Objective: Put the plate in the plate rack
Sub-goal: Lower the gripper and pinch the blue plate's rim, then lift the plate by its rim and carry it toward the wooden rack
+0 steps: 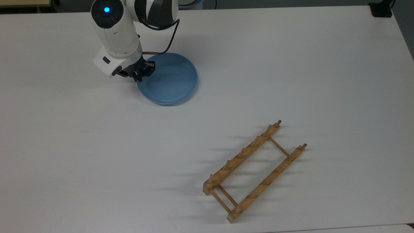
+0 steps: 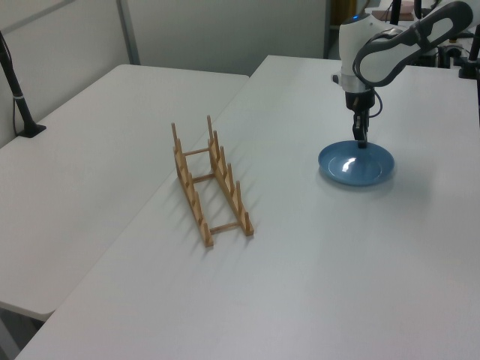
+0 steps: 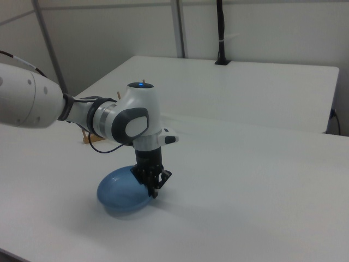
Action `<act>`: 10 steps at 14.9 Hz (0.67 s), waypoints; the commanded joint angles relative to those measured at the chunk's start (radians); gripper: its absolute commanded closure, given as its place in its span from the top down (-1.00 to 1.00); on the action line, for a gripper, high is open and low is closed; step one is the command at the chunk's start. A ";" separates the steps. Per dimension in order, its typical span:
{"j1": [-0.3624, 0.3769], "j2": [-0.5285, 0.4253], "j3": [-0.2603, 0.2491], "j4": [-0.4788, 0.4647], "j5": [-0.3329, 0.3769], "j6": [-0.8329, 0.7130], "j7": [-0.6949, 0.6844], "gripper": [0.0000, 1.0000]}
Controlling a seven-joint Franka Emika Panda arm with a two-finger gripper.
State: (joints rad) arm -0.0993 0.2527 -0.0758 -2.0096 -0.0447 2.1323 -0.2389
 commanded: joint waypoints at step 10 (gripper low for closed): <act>0.004 -0.125 0.056 0.225 0.039 -0.060 0.027 -1.00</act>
State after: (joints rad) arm -0.0990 0.2162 -0.0424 -1.8835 -0.0338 2.1321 -0.2283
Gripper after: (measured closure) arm 0.947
